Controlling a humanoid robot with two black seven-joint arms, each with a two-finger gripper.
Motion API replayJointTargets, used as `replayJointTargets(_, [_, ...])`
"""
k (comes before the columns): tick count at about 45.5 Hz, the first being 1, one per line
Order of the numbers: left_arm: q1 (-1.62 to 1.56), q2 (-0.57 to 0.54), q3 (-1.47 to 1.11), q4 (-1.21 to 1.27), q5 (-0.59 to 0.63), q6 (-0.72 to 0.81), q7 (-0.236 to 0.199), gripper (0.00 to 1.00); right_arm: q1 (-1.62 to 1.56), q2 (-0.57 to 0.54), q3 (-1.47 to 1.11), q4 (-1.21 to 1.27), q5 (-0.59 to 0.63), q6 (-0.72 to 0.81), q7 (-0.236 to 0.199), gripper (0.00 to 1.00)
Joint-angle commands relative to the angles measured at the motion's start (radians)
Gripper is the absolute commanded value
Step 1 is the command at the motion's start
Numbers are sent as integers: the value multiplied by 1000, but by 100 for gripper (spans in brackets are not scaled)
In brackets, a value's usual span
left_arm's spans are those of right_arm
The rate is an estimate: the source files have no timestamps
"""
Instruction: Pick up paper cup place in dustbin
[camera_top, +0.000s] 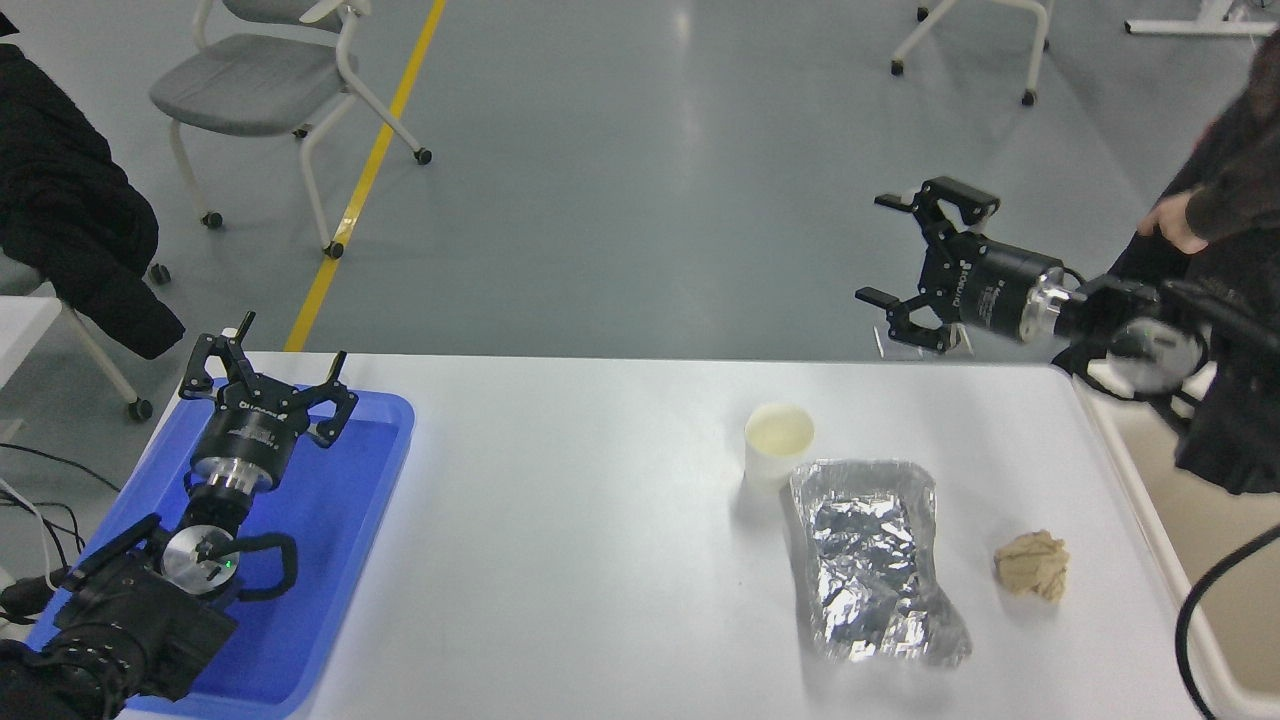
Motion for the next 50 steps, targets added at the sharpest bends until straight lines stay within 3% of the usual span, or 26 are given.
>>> replayJointTargets(1, [-2,-1,0,1,0,0,0,100,284,-43,-420,132,-61,3,-8,100])
replayJointTargets(15, [-2,0,0,1,0,0,0,100,581,-12,-819,379,-310,6,-8,100])
replayJointTargets(24, [-2,2,0,1,0,0,0,100,804,22,-1110,557,-301,7,-5,100])
replayJointTargets(31, [0,2,0,1,0,0,0,100,974,111,-1288,701,-261,10,1,100])
replayJointTargets(43, [0,2,0,-2,0,0,0,100,1134,249,-1356,819,-60,121,-1,100])
replayJointTargets(50, [0,2,0,1,0,0,0,100,1171,273,-1357,824,-32,159,-1,100])
